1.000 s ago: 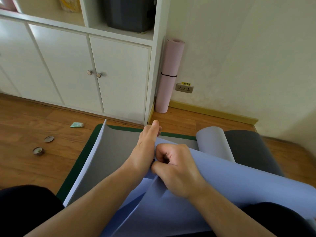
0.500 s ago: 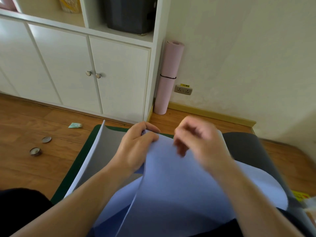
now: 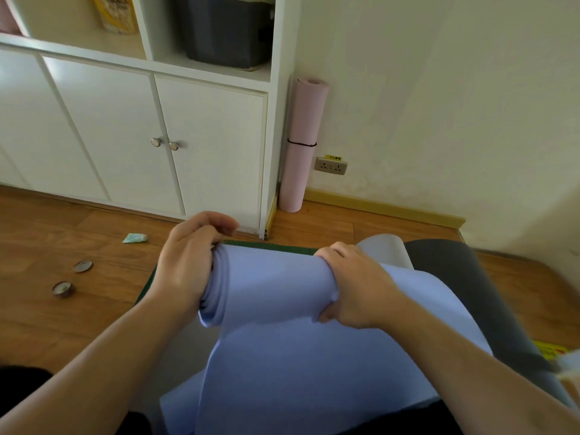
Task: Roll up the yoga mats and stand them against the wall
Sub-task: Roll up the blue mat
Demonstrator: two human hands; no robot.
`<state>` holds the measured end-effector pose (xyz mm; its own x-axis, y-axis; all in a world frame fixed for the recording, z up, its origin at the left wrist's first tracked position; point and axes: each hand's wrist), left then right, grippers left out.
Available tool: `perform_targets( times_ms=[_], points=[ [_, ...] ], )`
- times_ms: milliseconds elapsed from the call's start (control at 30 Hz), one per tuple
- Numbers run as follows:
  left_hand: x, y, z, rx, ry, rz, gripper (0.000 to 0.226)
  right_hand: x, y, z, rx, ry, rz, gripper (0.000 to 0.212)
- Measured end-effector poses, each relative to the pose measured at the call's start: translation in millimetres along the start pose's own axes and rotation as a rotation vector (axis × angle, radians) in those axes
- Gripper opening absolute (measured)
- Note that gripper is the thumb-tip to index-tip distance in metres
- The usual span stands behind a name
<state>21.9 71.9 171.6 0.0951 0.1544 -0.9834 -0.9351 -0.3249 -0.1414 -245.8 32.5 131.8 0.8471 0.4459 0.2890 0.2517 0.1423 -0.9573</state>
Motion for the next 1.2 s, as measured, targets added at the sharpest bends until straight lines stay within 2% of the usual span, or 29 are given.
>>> perform_targets(
  times_ms=[100, 200, 300, 400, 433, 533, 600, 667, 800, 867, 967, 1033, 1200],
  points=[
    [9, 2, 5, 0.027, -0.039, 0.013, 0.041, 3, 6, 2, -0.049, 0.004, 0.026, 0.073],
    [9, 2, 7, -0.034, -0.053, 0.126, 0.040, 4, 6, 1, -0.063, 0.012, 0.027, 0.067],
    [8, 1, 6, -0.053, -0.035, 0.021, 0.027, 8, 5, -1, -0.082, 0.023, 0.046, 0.064],
    [7, 1, 5, -0.064, 0.078, -0.231, 0.008, 13, 4, -5, -0.108, 0.042, 0.104, 0.058],
    [7, -2, 4, -0.020, 0.175, -0.402, 0.019, 15, 4, -6, -0.112, 0.052, 0.130, 0.056],
    [8, -11, 0, 0.317, 0.466, -1.192, 0.071, 23, 4, -7, -0.114, 0.034, 0.197, 0.051],
    [8, -13, 0, 0.394, 0.562, -1.531, 0.085, 31, 7, -7, -0.084, -0.008, 0.224, 0.051],
    [10, -7, 0, 0.438, 0.585, -1.601, 0.083, 39, 17, -6, -0.085, -0.082, 0.280, 0.056],
    [25, 12, -2, 0.544, 0.502, -1.493, 0.073, 52, 37, -5, -0.167, -0.211, 0.350, 0.066],
    [33, 14, -4, 0.520, 0.532, -1.530, 0.071, 49, 34, -5, -0.097, -0.205, 0.317, 0.070],
    [44, 12, -8, 0.483, 0.633, -1.541, 0.066, 37, 0, -5, 0.167, -0.010, -0.046, 0.074],
    [45, 10, -8, 0.439, 0.724, -1.495, 0.063, 24, -25, -7, 0.259, 0.089, -0.196, 0.070],
    [53, 11, -8, 0.327, 0.934, -1.456, 0.066, 7, -62, -10, 0.661, 0.268, -0.155, 0.075]
  ],
)
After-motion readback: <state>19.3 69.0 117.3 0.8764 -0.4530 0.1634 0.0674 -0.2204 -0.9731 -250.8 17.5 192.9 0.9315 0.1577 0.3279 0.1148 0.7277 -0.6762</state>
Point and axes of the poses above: each hand's wrist, its own z-axis away from the middle knuckle, its own y-axis out of the palm, x = y × z, and after that the axes turned 8 degrees about -z, right-handed
